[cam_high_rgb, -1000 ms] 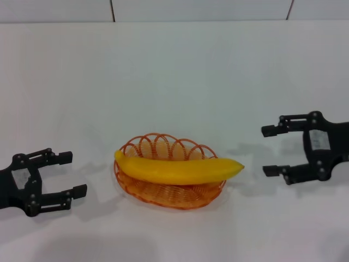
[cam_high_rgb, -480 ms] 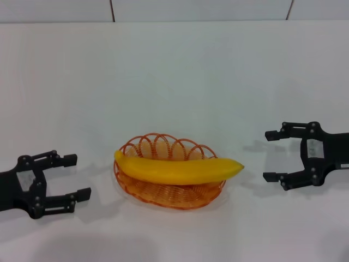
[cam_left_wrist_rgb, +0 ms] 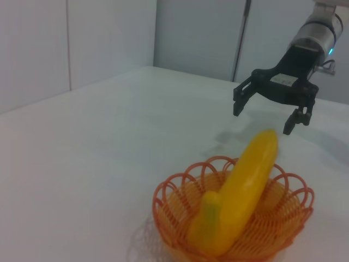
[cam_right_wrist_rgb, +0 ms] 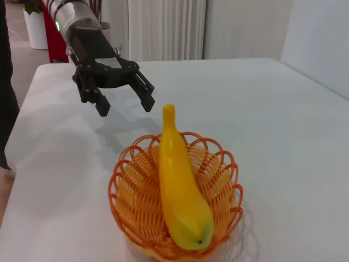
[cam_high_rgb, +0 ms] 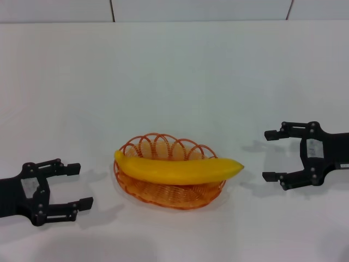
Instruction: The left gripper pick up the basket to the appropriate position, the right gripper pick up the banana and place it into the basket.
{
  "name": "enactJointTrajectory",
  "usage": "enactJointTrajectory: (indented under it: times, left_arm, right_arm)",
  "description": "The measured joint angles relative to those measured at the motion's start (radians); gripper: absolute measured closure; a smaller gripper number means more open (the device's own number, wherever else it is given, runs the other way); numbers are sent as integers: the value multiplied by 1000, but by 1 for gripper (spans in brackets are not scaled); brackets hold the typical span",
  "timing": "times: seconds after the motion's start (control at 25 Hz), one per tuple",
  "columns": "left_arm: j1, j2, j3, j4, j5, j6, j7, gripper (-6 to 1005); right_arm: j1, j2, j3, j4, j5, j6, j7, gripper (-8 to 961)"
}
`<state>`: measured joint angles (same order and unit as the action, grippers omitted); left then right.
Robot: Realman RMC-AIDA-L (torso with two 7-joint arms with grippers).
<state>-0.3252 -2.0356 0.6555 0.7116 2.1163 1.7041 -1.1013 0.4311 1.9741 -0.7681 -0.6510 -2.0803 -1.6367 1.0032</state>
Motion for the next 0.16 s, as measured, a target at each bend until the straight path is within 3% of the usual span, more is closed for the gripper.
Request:
enactJointTrajectory:
  times: [0.16]
  left_arm:
    - [0, 0, -2, 0, -1, 0, 0, 170]
  right_arm:
    - [1, 0, 0, 1, 0, 0, 0, 61]
